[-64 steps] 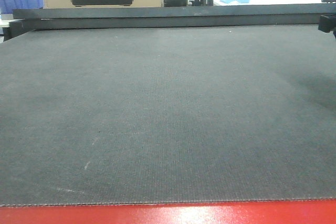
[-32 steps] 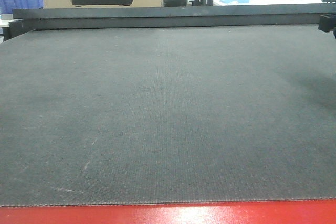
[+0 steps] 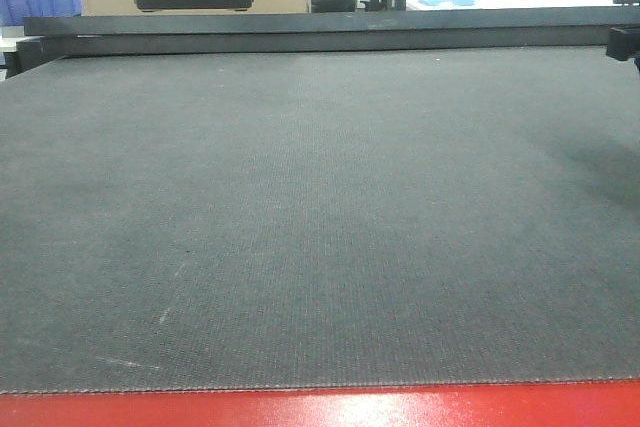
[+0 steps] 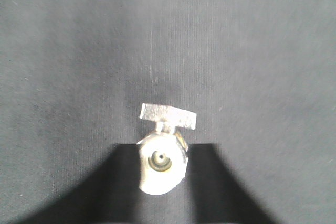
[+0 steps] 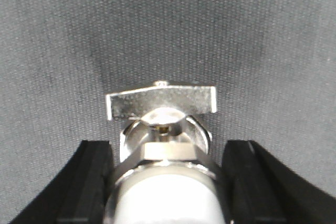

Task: Place valve from conveyor to right shelf box
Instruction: 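Lower the open left gripper around the second valve and close it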

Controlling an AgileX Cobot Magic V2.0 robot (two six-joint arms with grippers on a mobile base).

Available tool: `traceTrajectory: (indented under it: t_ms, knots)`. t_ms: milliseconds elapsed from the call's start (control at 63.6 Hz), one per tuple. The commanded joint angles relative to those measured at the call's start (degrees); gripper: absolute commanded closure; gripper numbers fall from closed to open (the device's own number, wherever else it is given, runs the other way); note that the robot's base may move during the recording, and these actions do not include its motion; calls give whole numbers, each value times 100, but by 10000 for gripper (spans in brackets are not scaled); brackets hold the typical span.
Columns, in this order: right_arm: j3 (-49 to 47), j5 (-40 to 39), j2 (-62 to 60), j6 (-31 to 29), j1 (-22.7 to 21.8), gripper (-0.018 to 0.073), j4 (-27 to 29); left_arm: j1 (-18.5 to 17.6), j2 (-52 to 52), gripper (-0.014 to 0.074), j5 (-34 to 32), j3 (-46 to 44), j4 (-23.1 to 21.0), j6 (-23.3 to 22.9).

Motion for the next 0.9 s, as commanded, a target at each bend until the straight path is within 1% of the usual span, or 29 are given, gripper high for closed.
traceTrajectory:
  t_ms: [0,79,141,299,362,472,503,660,880]
  knots:
    - [-27,12,-26,-46,-34,721,54,9,73,235,122,-64,0,82]
    - [-27,12,-26,-46,-34,721,54,9,122,157,189,-64,-12,82]
    - [-27,12,-26,-46,-34,721,54,9,148,137,206,-64,-24,82]
    - [-27,12,-26,-46,-34,721,54,68,269,138,181,-64,-61,82]
    - [-27,12,-26,-46,-34,721,54,174,353,139,266,-64,-207,97]
    - [-27,12,-26,-46,-34,721,54,380,490,141,306,-53,-565,296]
    - [-27,12,-26,-46,-34,721,54,410,515,141,306,-53,-565,362]
    - [-27,12,-26,-46,-34,721,54,398,528,141,252,44,-565,362]
    - [-27,12,-26,-46,-34,721,110,389,528,141,33,449,-527,362]
